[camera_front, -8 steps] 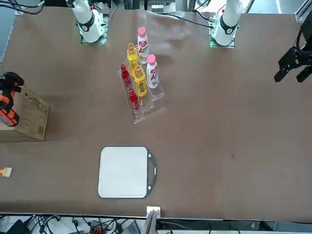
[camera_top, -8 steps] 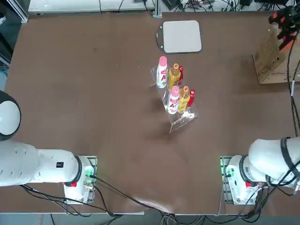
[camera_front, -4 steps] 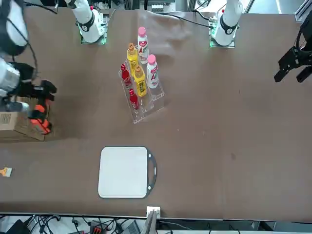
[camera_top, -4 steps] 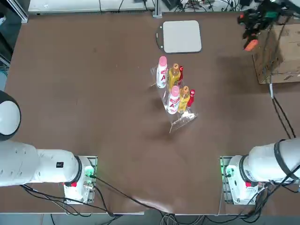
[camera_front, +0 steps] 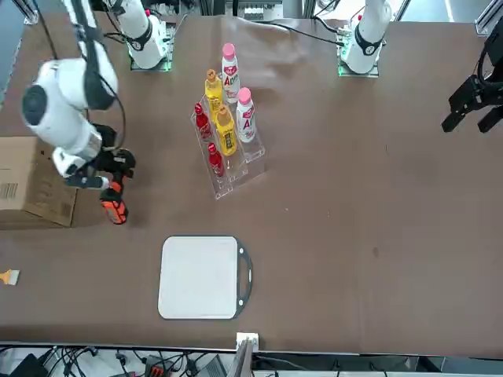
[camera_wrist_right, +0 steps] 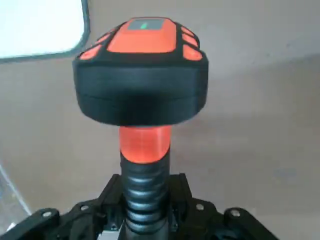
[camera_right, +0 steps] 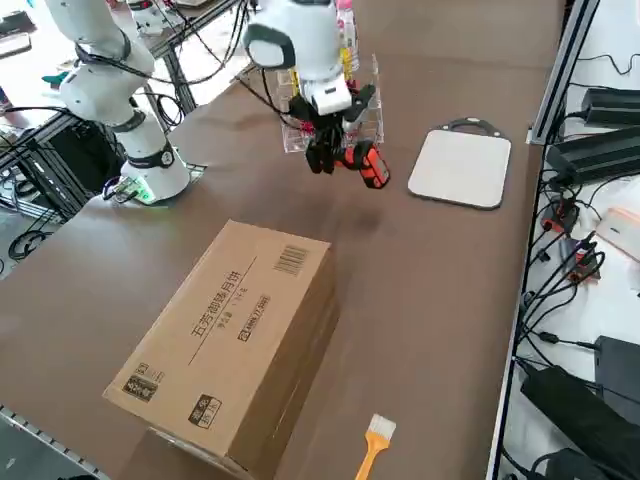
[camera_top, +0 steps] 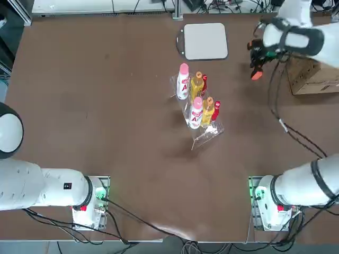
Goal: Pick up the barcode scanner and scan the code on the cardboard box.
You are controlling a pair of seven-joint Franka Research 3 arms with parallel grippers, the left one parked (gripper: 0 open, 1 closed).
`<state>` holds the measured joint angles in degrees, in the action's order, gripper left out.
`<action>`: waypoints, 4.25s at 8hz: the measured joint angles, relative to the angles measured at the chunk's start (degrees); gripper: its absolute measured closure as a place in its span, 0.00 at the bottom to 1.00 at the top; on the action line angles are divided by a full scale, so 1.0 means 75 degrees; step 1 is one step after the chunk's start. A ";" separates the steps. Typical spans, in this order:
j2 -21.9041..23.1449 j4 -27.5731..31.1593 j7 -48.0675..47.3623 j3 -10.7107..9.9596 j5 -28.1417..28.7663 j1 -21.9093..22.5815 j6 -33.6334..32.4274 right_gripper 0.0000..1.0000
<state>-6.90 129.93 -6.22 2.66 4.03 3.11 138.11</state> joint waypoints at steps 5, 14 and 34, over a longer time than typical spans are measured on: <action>-0.0738 0.1049 0.0026 -0.0063 -0.0001 0.0021 0.1821 0.57; -0.0837 0.0894 0.0224 -0.0066 -0.0002 0.0023 0.1959 0.10; 0.0276 -0.5718 0.0899 -0.0183 -0.0295 -0.0992 -0.6920 0.00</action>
<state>-4.83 87.05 0.52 1.29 1.81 -4.34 86.21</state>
